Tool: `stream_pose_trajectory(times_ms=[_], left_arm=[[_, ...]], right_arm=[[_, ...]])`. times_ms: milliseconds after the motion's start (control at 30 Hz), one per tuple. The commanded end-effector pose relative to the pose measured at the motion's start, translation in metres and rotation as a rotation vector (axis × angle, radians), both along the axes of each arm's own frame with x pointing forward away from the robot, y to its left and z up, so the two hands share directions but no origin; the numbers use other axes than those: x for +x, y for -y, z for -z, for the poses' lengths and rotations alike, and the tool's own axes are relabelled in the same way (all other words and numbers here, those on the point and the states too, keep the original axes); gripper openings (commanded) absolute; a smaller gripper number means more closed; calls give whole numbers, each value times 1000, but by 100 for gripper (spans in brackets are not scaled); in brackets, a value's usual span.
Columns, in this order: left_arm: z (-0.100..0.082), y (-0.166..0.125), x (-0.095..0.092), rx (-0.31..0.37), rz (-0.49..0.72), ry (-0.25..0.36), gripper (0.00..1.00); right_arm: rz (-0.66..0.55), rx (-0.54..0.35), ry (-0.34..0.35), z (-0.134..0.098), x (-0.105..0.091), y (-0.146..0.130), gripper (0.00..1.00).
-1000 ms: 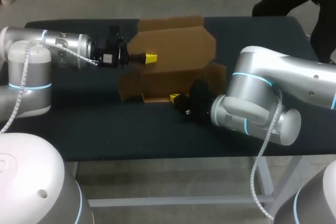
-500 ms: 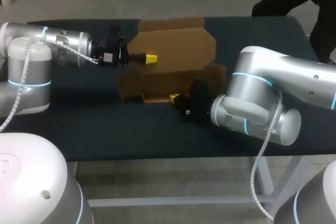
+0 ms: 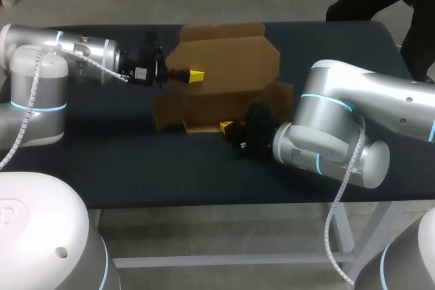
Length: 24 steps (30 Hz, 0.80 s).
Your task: Assemble the packaging by folding the flat box into shape, placing the metal phone stand inside, and closing the box properly
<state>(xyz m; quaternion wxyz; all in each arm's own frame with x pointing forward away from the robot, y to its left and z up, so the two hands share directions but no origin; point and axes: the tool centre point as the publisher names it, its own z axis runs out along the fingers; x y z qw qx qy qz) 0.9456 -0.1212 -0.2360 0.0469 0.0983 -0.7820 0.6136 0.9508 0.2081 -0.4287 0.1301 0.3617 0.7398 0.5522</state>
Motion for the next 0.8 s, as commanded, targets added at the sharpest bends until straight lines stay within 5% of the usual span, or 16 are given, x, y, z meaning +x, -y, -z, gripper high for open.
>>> stream_pose_trajectory(times_ms=[33,800], left_arm=[[0,1,-1,14,0,4,0],[-2,-2,2,36,-6,9,0]], right_arm=[[9,0,5,6,-1,-5,0],[9,0,5,6,-1,-5,0]])
